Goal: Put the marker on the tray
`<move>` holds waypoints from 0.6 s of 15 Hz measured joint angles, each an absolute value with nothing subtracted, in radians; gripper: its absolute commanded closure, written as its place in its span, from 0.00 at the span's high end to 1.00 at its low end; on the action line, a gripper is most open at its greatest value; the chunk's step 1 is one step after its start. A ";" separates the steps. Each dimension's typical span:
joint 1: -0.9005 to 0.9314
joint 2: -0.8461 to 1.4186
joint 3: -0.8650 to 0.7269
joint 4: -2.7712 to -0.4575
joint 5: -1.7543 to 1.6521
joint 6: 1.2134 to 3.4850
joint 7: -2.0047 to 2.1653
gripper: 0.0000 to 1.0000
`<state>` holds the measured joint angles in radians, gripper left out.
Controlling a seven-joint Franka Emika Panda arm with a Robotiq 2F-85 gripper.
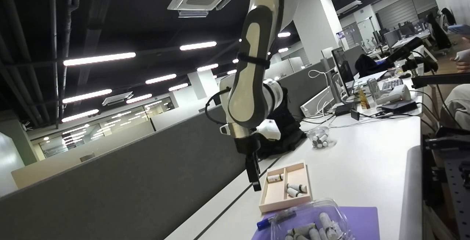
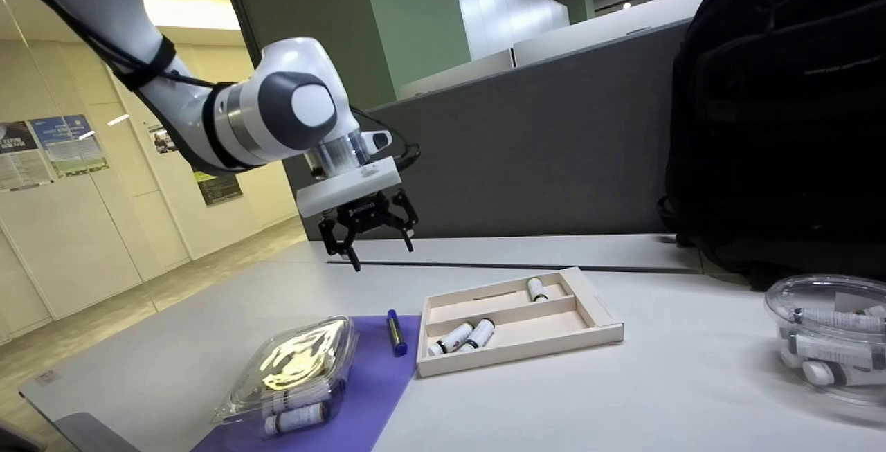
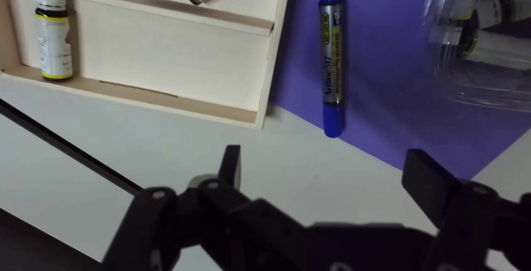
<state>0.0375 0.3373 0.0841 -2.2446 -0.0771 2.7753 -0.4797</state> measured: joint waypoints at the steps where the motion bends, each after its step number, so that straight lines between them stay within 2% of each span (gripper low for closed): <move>1: 0.032 0.369 0.098 -2.222 -0.076 2.775 -0.480 1.00; 9: -0.020 0.533 0.170 -2.112 -0.074 2.776 -0.480 1.00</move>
